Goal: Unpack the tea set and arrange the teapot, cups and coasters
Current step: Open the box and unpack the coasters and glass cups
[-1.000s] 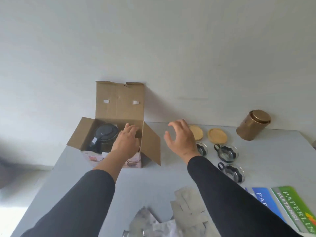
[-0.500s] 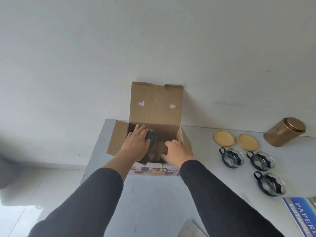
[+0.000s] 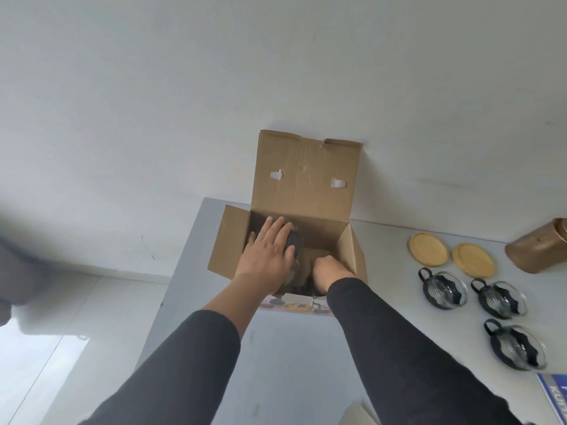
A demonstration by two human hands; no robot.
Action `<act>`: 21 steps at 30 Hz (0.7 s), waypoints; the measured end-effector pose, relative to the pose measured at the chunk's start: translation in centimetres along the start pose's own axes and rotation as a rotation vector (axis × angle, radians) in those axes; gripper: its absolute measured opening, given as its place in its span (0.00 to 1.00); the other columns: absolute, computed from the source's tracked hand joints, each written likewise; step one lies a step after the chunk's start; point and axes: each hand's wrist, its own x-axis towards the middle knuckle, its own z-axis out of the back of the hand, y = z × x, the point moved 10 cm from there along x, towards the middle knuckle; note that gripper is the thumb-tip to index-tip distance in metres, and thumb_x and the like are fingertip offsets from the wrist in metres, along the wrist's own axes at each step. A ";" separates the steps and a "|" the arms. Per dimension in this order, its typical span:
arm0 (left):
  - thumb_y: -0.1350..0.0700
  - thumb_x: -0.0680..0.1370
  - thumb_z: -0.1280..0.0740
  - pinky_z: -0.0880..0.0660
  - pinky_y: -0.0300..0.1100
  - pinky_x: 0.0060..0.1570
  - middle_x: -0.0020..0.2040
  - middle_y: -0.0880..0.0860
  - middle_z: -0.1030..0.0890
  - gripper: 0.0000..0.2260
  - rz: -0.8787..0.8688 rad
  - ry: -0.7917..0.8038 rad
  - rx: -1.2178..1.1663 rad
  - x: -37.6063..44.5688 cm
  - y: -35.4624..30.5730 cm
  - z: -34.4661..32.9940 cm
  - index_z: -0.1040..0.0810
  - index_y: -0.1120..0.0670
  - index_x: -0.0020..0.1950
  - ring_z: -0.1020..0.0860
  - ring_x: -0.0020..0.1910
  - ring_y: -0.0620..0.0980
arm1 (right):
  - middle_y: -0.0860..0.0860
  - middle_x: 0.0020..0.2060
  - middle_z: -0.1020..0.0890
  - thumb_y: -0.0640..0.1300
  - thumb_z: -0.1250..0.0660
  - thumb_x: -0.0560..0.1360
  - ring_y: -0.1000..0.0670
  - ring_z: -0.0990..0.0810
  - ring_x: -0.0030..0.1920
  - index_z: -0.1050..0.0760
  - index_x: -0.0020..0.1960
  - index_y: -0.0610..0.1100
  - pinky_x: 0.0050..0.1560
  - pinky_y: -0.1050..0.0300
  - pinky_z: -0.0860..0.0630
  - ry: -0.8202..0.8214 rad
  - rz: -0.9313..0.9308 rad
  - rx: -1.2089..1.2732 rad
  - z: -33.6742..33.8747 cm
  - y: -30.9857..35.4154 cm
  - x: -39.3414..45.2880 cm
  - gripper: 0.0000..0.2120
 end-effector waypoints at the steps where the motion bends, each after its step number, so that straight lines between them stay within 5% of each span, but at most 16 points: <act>1: 0.48 0.83 0.55 0.56 0.50 0.76 0.79 0.47 0.55 0.23 -0.001 -0.003 0.000 0.0 0.0 0.0 0.53 0.49 0.78 0.60 0.77 0.48 | 0.41 0.56 0.21 0.38 0.42 0.79 0.41 0.21 0.55 0.25 0.59 0.40 0.53 0.52 0.25 -0.006 0.006 0.005 0.0 0.1 0.2 0.11; 13: 0.47 0.83 0.55 0.58 0.49 0.75 0.79 0.47 0.55 0.24 -0.002 -0.008 0.007 -0.1 -0.5 -0.3 0.53 0.49 0.78 0.61 0.77 0.47 | 0.40 0.61 0.23 0.35 0.41 0.78 0.41 0.24 0.61 0.28 0.64 0.38 0.60 0.51 0.28 0.092 0.015 0.001 0.5 -0.3 0.3 0.15; 21: 0.47 0.83 0.55 0.58 0.49 0.75 0.79 0.46 0.55 0.24 0.010 -0.019 0.025 0.0 0.0 -0.1 0.53 0.49 0.78 0.60 0.77 0.47 | 0.38 0.60 0.25 0.38 0.46 0.80 0.38 0.25 0.59 0.38 0.68 0.41 0.56 0.48 0.28 -0.036 0.165 -0.045 1.8 1.3 0.1 0.17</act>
